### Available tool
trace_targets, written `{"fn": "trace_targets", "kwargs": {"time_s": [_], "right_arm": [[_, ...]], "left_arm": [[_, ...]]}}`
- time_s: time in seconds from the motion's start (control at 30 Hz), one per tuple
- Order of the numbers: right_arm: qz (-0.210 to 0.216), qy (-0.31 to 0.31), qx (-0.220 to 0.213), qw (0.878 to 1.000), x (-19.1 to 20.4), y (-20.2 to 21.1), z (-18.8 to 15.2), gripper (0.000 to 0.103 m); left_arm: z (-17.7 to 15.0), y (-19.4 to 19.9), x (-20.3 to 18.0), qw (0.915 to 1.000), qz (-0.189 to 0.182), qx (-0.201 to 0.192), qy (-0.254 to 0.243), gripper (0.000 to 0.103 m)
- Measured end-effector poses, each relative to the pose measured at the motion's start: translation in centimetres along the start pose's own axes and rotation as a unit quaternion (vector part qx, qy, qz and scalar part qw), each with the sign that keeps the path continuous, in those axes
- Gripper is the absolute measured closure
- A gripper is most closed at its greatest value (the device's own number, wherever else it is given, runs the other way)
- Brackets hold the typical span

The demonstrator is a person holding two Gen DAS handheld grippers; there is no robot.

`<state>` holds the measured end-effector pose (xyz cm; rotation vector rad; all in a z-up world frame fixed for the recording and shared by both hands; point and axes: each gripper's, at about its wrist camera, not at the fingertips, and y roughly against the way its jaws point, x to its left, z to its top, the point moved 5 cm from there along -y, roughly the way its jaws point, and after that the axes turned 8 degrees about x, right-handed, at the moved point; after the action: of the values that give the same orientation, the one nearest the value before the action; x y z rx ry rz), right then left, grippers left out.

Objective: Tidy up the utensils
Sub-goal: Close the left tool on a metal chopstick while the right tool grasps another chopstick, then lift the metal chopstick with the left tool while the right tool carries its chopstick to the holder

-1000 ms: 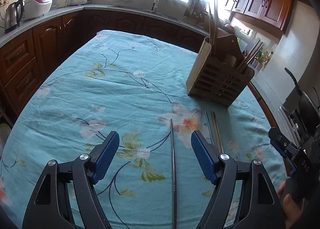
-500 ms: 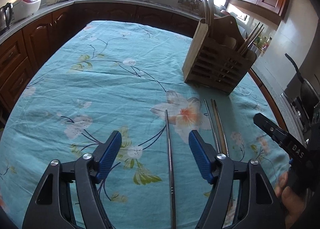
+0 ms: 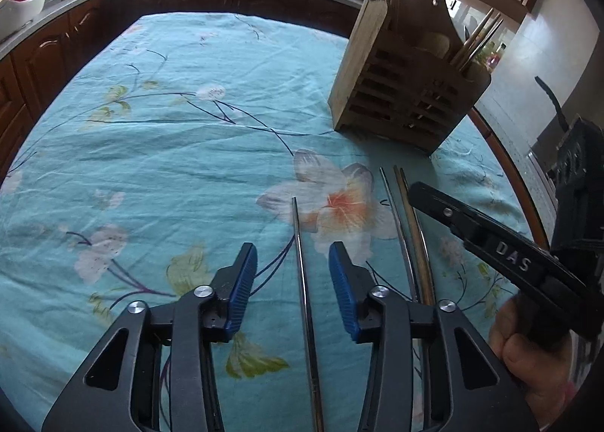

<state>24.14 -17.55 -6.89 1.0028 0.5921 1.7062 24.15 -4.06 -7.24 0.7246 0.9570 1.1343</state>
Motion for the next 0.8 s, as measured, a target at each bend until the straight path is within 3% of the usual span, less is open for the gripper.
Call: {"fn": "trace_targets", "kwargs": {"time_s": [0.27,0.43,0.47,0.6,0.8], "right_arm": [[-0.023,0.018,0.041,0.999,0.1,-3.2,0.6,0.083],[-0.053,0.056,0.04,0.996,0.8,-3.7,0.9,0.088],[-0.067,0.067,0.039,0.995,0.9,-3.8,0.9,0.095],[-0.07,0.068,0.036,0.995,0.8,-3.6,0.9,0.096],[-0.027,0.033,0.033,0.999,0.6,-2.2,0.5,0.098]], "left_arm": [[0.7,-1.8,-0.5,0.9997,0.006,0.017,-0.014,0.075],[1.0,-2.3,-0.9,0.9988,0.031,0.014,-0.036,0.098],[1.1,-2.4,-0.9,0.9987,0.03,0.013,-0.038,0.098],[1.1,-2.4,-0.9,0.9985,0.03,0.012,-0.044,0.099],[1.0,-0.6,-0.5,0.9997,-0.001,-0.002,-0.022,0.099]]}}
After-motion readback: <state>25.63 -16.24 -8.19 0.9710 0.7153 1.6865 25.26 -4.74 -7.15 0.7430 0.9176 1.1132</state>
